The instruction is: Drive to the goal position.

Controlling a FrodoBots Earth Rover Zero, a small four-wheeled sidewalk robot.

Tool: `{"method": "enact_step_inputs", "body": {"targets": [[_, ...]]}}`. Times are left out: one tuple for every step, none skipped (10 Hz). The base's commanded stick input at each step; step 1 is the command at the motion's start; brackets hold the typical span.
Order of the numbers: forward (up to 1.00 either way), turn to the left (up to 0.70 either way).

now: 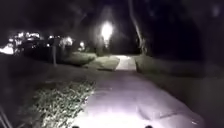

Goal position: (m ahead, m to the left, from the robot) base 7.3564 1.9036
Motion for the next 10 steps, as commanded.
{"method": "enact_step_inputs", "body": {"targets": [[0.70,0.00],[0.70,0.00],[0.70,0.00],[0.70,0.00],[0.70,0.00],[0.70,0.00],[0.70,0.00],[0.70,0.00],[0.70,0.00],[0.70,0.00]]}}
